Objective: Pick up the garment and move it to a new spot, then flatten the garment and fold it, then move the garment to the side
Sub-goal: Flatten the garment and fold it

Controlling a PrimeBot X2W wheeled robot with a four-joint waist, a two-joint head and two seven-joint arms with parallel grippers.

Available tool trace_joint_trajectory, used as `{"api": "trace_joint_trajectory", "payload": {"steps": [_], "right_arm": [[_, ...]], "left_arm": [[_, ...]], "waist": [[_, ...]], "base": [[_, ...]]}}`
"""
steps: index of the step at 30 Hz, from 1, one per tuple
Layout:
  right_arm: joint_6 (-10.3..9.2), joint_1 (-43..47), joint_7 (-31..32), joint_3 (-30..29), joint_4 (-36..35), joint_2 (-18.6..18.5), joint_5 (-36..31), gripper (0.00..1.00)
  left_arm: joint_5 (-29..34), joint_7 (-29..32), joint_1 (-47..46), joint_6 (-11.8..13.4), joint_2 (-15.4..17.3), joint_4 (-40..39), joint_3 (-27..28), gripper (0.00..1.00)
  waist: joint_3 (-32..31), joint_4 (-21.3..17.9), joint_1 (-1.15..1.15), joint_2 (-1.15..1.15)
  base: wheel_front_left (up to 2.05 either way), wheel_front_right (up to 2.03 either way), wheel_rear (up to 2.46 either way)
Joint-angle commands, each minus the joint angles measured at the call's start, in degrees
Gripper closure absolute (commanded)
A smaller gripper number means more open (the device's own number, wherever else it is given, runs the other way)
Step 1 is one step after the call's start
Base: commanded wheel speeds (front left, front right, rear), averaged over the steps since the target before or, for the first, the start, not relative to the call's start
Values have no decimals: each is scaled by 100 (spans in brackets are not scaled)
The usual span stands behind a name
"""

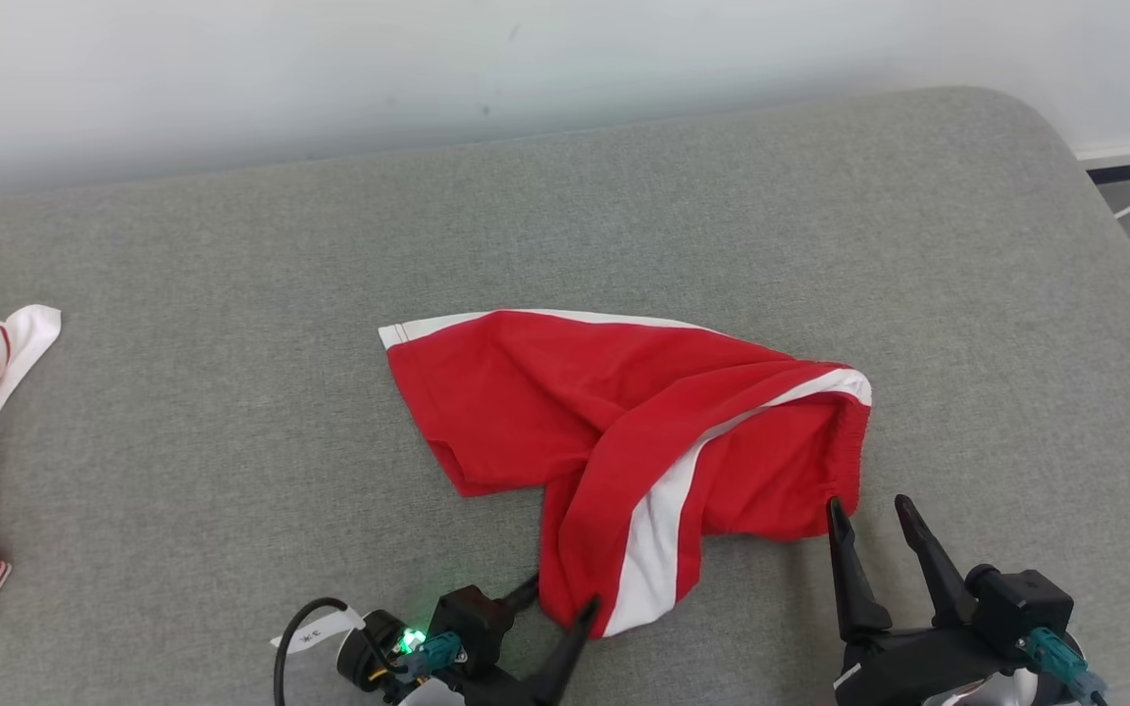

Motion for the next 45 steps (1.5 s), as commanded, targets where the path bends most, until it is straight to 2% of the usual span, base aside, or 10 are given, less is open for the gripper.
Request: {"api": "trace_joint_trajectory", "payload": {"steps": [1, 5, 13, 21, 29, 30, 31, 32, 38, 45], "right_arm": [[-4, -39, -5, -17, -22, -24, 17, 0], [-4, -10, -5, -107, -45, -12, 14, 0], [-4, 127, -5, -208, -46, 56, 21, 0], [-4, 25, -5, -91, -44, 115, 4, 0], [-4, -71, -5, 65, -29, 136, 75, 0], [-4, -76, -5, 83, -31, 133, 83, 0], [-4, -77, -5, 77, -28, 128, 86, 0], [-4, -68, -5, 75, -30, 122, 92, 0], [-4, -36, -5, 116, -182, 93, 200, 0], [-4, -218, -5, 259, -134, -14, 399, 0]], "left_arm": [[1, 2, -49, 13, 9, 49, -60, 100], [172, -3, -116, 113, 12, -540, 239, 100], [767, -3, 170, 348, 14, -1770, 1575, 100], [1098, -3, -170, 265, 238, -883, 2406, 100], [1296, -2, -957, 269, 424, 474, 2655, 100], [1335, -3, -1047, 272, 408, 653, 2628, 84], [1334, -3, -1104, 270, 368, 805, 2617, 19], [1309, -3, -1159, 288, 321, 906, 2637, 0], [1316, -2, -898, 480, 164, 671, 2774, 0], [1425, -3, -129, 514, 51, -176, 2845, 0]], "waist": [[39, -66, 0, 0], [55, -62, 0, 0], [-76, 290, 0, 0], [-137, 426, 0, 0], [-33, 112, 0, 0], [-24, 65, 0, 0], [-23, 25, 0, 0], [-27, -7, 0, 0], [-137, 9, 0, 0], [-246, 469, 0, 0]], "base": [[0, 0, 0], [0, 0, 0], [0, 0, 0], [0, 0, 0], [0, 0, 0], [0, 0, 0], [0, 0, 0], [0, 0, 0], [0, 0, 0], [0, 0, 0]]}}
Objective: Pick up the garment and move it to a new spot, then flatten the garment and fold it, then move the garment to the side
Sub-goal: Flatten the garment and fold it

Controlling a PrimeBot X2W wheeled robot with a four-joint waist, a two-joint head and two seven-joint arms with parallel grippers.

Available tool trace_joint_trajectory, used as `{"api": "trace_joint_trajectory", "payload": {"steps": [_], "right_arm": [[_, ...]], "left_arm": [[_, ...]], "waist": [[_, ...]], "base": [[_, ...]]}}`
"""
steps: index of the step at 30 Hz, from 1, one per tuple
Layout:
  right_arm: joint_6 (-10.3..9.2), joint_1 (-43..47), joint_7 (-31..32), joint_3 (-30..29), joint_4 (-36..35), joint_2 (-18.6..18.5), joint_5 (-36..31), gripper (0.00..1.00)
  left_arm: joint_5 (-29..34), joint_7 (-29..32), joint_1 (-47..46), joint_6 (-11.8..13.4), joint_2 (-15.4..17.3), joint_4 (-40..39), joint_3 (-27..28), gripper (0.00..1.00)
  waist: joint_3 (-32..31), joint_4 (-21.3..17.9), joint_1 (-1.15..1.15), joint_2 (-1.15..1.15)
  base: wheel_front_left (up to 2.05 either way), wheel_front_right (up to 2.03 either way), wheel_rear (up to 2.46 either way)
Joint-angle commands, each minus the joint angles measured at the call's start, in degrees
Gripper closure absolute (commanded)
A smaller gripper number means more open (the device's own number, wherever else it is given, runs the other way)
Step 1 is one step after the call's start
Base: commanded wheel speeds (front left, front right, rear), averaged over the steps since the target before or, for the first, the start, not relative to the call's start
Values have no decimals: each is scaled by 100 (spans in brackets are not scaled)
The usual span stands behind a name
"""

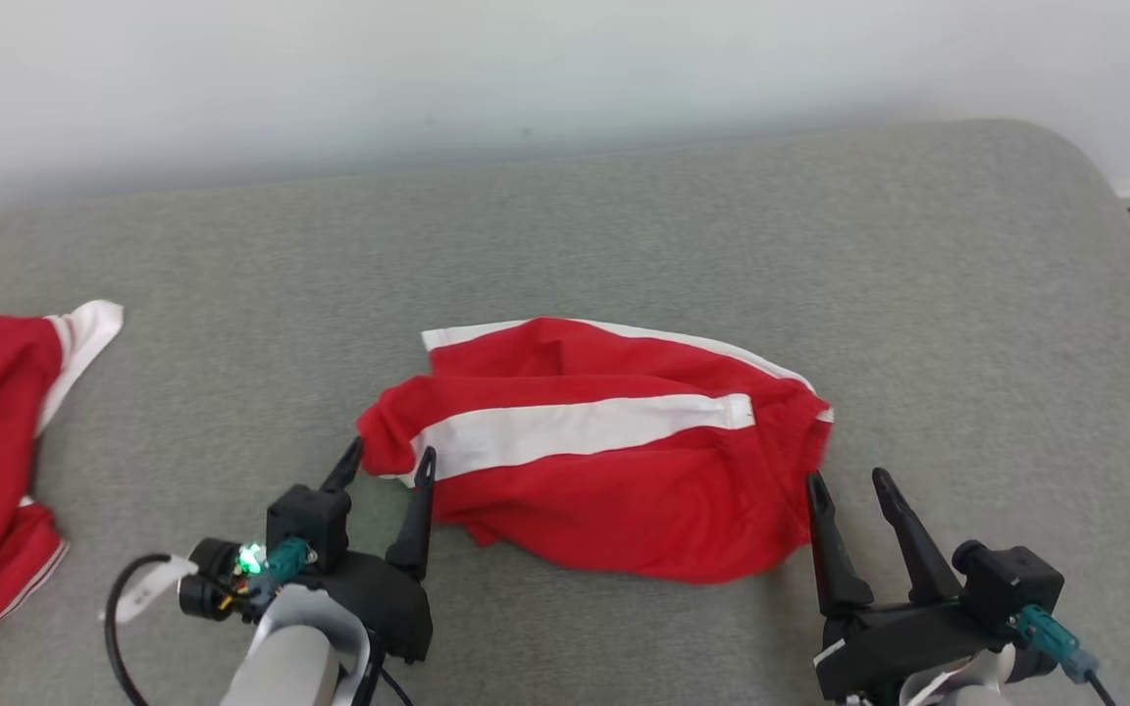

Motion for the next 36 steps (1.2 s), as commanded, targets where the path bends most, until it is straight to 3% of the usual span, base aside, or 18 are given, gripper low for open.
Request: {"api": "trace_joint_trajectory", "payload": {"steps": [1, 8, 15, 25, 26, 28, 30, 36], "right_arm": [[-4, -84, -5, -13, 37, -54, 53, 0], [-4, -343, -5, -229, 360, -85, 91, 0], [-4, -636, -5, -411, 930, -157, 656, 0], [-4, -915, -5, -276, 1243, -325, 1232, 0], [-4, -933, -5, -264, 1246, -335, 1246, 9], [-4, -942, -5, -339, 1151, -311, 1300, 60], [-4, -845, -5, -438, 1058, -291, 1331, 100], [-4, -610, -5, -868, 1043, -420, 1391, 100]], "left_arm": [[65, -8, 150, -7, 5, -103, -11, 0], [153, -9, 672, -7, -20, -534, 10, 0], [101, -9, 985, -39, -25, -815, -49, 0], [121, -9, 1165, -16, -27, -978, -24, 0], [125, -9, 1173, -15, -27, -990, -26, 0], [101, -9, 1166, -35, -26, -1033, -56, 0], [76, -9, 1169, -35, -27, -1056, -77, 0], [-54, -9, 1110, -119, -26, -1091, -258, 0]], "waist": [[-50, 306, 0, 0], [-37, 892, 0, 0], [81, 1438, 0, 0], [216, 1707, 0, 0], [220, 1702, 0, 0], [209, 1669, 0, 0], [186, 1599, 0, 0], [70, 1205, 0, 0]], "base": [[0, 0, 0], [0, 0, 0], [0, 0, 0], [0, 0, 0], [0, 0, 0], [0, 0, 0], [0, 0, 0], [0, 0, 0]]}}
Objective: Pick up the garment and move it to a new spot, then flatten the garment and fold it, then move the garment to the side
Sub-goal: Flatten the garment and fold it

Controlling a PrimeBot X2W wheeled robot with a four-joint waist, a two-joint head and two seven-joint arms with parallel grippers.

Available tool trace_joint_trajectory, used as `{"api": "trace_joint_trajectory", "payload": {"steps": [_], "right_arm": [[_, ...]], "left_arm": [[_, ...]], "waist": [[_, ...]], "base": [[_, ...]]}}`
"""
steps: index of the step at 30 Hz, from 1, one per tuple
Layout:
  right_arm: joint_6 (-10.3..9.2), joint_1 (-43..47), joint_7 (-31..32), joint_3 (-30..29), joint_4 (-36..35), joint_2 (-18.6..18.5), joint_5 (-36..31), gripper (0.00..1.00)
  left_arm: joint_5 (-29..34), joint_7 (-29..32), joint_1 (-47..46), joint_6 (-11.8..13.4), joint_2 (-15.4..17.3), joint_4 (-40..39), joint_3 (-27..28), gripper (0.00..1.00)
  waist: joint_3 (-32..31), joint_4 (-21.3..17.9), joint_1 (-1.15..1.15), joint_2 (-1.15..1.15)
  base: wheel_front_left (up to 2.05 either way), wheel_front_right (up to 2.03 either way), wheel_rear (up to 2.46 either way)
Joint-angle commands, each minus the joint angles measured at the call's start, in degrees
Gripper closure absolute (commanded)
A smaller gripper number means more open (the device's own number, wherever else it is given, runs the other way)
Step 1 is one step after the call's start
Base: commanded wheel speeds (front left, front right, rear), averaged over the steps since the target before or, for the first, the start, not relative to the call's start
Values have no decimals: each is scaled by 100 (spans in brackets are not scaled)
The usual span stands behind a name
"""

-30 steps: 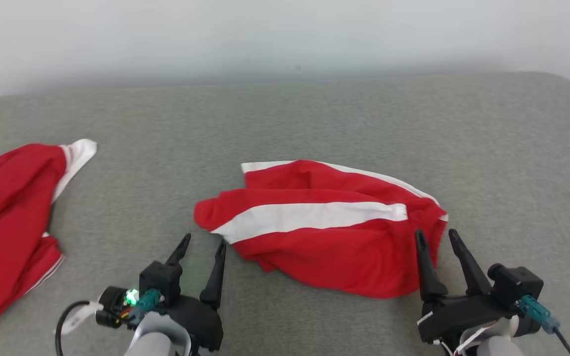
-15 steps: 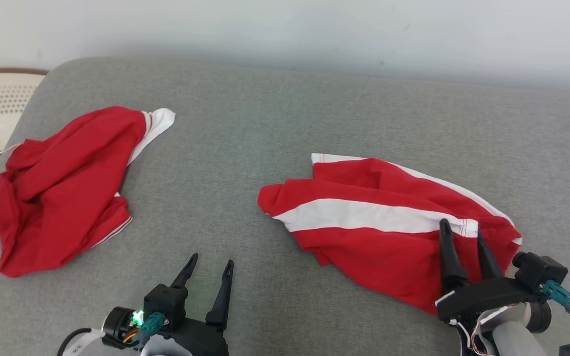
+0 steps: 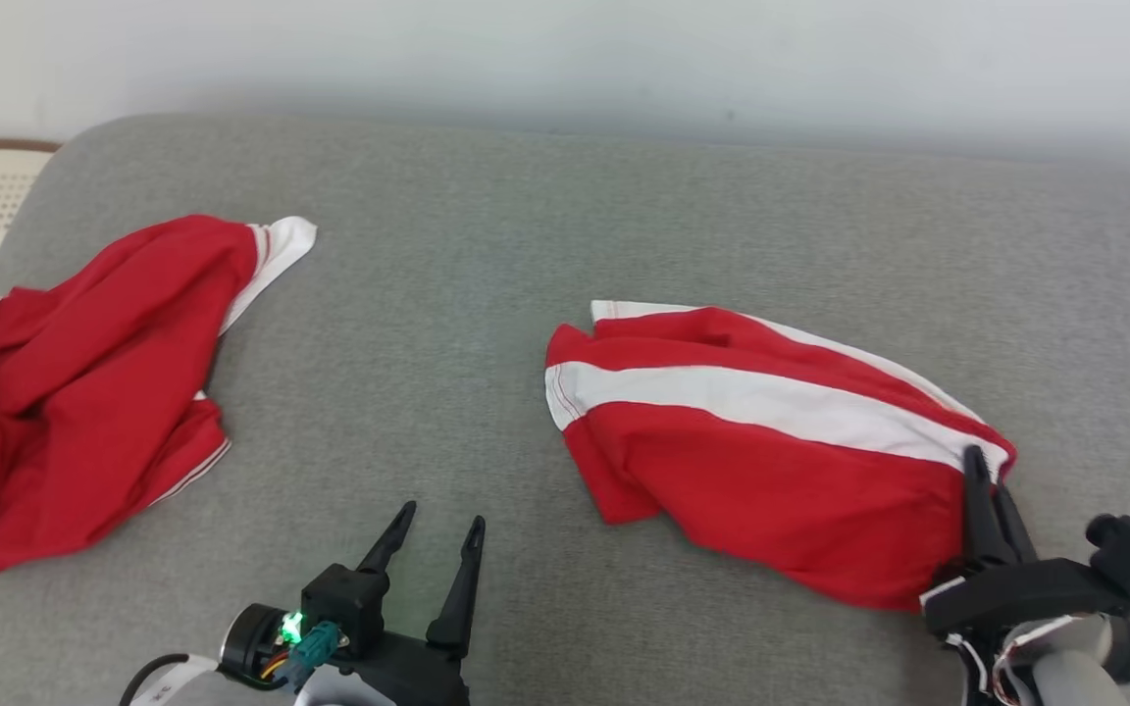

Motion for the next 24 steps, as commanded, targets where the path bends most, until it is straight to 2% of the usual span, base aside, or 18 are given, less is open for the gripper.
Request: {"api": "trace_joint_trajectory", "payload": {"steps": [1, 10, 11, 12, 13, 18, 21, 24], "right_arm": [[-4, 58, -5, -75, 80, -98, 3, 100], [-4, 51, -5, 36, 413, -234, -134, 100], [-4, 64, -5, 75, 439, -237, -168, 86], [-4, 66, -5, 89, 452, -235, -201, 31], [-4, 60, -5, 104, 457, -227, -226, 0], [-4, 132, -5, -64, 309, -127, -534, 0], [-4, 276, -5, -198, 160, -54, -684, 0], [-4, 357, -5, -214, 36, -1, -788, 0]], "left_arm": [[-68, -9, 19, -30, 4, 3, -76, 0], [-411, -9, -310, 22, 6, 77, -464, 0], [-453, -9, -345, 38, 6, 104, -480, 0], [-491, -9, -383, 49, 6, 129, -496, 0], [-537, -9, -414, 53, 7, 150, -502, 0], [-759, -9, -559, 67, 6, 333, -495, 0], [-845, -9, -603, -61, 2, 531, -613, 0], [-909, -9, -665, -51, 16, 699, -579, 0]], "waist": [[-94, -228, 0, 0], [-80, -553, 0, 0], [-91, -580, 0, 0], [-100, -604, 0, 0], [-117, -639, 0, 0], [-158, -876, 0, 0], [-142, -1042, 0, 0], [-117, -1174, 0, 0]], "base": [[0, 0, 0], [0, 0, 0], [0, 0, 0], [0, 0, 0], [0, 0, 0], [0, 0, 0], [0, 0, 0], [0, 0, 0]]}}
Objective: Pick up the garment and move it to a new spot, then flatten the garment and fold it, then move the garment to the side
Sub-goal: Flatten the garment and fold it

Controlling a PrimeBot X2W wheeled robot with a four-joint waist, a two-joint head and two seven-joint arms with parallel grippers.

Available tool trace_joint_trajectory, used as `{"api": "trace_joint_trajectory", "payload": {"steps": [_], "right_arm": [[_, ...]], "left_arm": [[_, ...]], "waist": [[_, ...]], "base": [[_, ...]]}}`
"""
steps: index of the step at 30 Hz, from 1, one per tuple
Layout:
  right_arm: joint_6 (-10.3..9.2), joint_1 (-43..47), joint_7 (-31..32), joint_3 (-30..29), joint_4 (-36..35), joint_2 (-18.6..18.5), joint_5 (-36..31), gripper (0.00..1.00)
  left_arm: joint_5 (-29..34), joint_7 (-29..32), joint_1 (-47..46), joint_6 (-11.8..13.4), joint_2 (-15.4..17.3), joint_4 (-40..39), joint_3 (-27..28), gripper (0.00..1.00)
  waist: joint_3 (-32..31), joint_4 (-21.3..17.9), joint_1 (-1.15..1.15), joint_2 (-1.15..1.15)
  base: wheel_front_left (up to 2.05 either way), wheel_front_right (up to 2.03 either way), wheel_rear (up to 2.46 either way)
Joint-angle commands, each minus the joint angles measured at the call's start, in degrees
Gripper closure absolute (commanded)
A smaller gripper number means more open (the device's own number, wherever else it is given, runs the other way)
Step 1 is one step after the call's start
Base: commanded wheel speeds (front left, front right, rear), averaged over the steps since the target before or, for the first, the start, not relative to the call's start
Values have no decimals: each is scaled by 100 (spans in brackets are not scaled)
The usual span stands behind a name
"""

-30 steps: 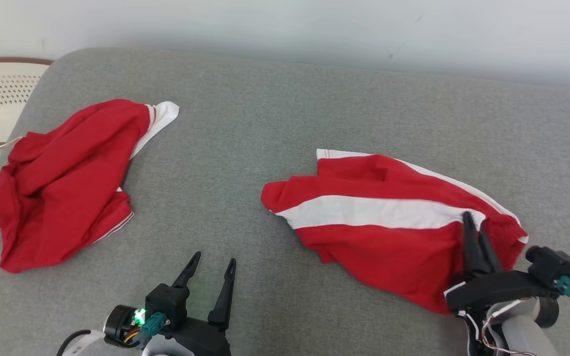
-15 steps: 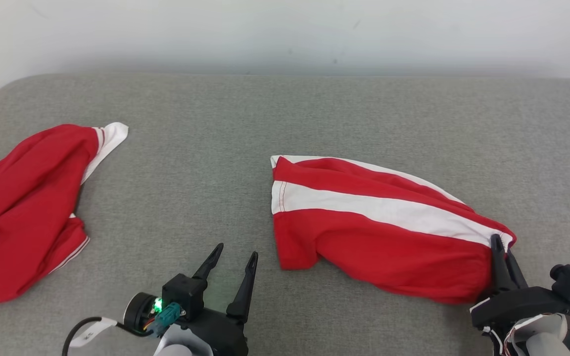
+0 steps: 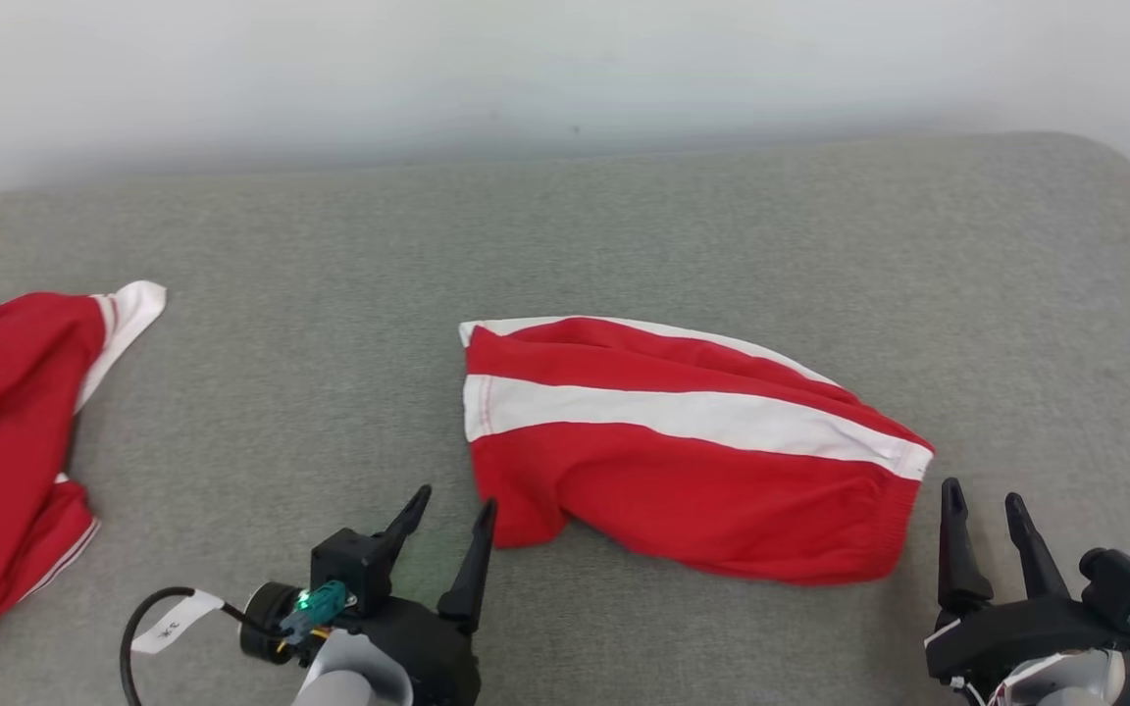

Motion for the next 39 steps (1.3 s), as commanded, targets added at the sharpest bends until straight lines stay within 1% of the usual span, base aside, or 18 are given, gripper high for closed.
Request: {"api": "trace_joint_trajectory", "payload": {"steps": [1, 7, 9, 13, 16, 18, 19, 22, 28, 32, 35, 39], "right_arm": [[-4, 65, -5, -8, -61, 39, -48, 0], [-4, 278, -5, -83, -233, 118, -165, 0], [-4, 290, -5, -100, -256, 119, -175, 0], [-4, 246, -5, -167, -377, 157, -172, 0], [-4, 224, -5, -180, -459, 176, -193, 0], [-4, 229, -5, -179, -511, 178, -217, 0], [-4, 239, -5, -185, -524, 184, -225, 0], [-4, 319, -5, -239, -564, 187, -225, 0], [-4, 516, -5, -343, -482, 214, -125, 0], [-4, 604, -5, -295, -450, 290, -92, 0], [-4, 655, -5, -230, -419, 292, -91, 0], [-4, 651, -5, -90, -399, 260, -157, 0]], "left_arm": [[-73, -9, -53, -1, 29, 92, 16, 0], [-178, -9, -65, -8, 22, 374, 112, 0], [-184, -9, -71, -37, 22, 427, 111, 0], [-132, -9, -121, -4, 23, 532, 133, 0], [-119, -9, -163, -55, 22, 555, 163, 0], [-57, -9, -189, -90, 22, 590, 144, 58], [-39, -9, -185, -94, 22, 601, 146, 100], [4, -9, -99, -155, 23, 541, 156, 100], [59, -9, 293, -336, 23, 394, 180, 100], [249, -8, 545, -385, 23, 454, 368, 100], [384, -8, 684, -425, 25, 507, 514, 100], [508, -8, 819, -467, 27, 559, 718, 100]], "waist": [[36, -206, 0, 0], [104, -515, 0, 0], [134, -580, 0, 0], [198, -679, 0, 0], [216, -722, 0, 0], [217, -733, 0, 0], [213, -731, 0, 0], [166, -664, 0, 0], [-82, -275, 0, 0], [-240, 14, 0, 0], [-343, 233, 0, 0], [-428, 426, 0, 0]], "base": [[0, 0, 0], [0, 0, 0], [0, 0, 0], [0, 0, 0], [0, 0, 0], [0, 0, 0], [0, 0, 0], [0, 0, 0], [0, 0, 0], [0, 0, 0], [0, 0, 0], [0, 0, 0]]}}
